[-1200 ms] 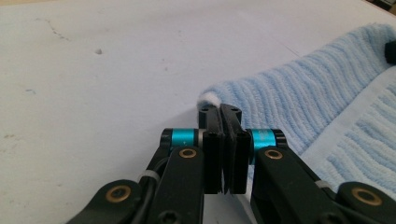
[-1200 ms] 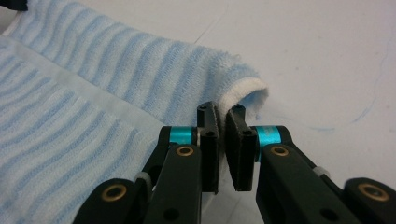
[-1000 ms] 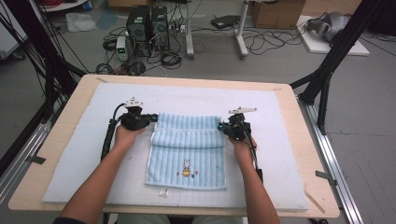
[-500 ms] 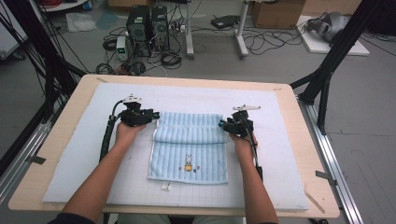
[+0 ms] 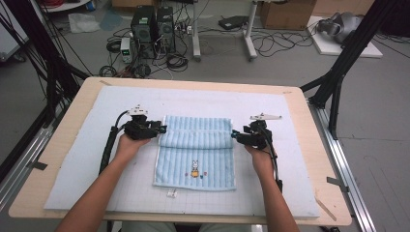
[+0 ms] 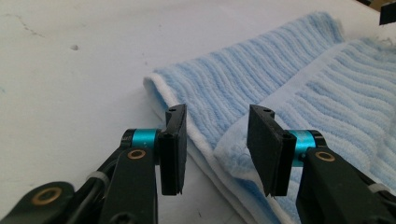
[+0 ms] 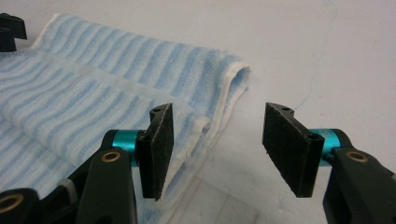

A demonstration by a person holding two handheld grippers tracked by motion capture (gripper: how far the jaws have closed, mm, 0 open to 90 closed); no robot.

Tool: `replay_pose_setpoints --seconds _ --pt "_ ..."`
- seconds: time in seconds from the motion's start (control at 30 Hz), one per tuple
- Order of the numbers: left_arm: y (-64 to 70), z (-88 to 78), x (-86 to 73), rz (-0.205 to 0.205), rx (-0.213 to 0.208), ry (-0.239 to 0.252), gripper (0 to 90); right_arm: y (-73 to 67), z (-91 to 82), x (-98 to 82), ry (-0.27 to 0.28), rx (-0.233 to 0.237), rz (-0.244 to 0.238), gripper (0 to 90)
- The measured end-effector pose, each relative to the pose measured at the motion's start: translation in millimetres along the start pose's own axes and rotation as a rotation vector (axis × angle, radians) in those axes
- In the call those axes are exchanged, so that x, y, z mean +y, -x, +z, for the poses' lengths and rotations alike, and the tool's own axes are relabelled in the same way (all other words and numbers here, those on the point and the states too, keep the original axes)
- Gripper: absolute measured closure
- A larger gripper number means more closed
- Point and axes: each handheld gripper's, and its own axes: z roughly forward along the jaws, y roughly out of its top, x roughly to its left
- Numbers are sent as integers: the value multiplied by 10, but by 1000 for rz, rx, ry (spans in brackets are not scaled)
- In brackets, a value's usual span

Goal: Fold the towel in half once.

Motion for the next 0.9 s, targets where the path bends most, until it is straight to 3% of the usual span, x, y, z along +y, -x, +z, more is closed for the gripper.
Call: replay_pose_setpoints --seconds 0.17,0.3,0.47,0.67,0.9 --pt "54 64 -32 39 15 -65 658 20 -33 -50 -2 1 10 428" --pt "109 65 -33 83 10 -80 797 39 -45 -81 2 -4 23 424" --pt "132 6 0 97 4 -58 832 57 -67 -74 37 2 52 441" --pt "151 -77 -26 93 1 -1 831 -22 -24 -9 56 28 34 480" --pt "167 -144 -63 102 -10 29 831 -159 222 94 -2 42 -24 487"
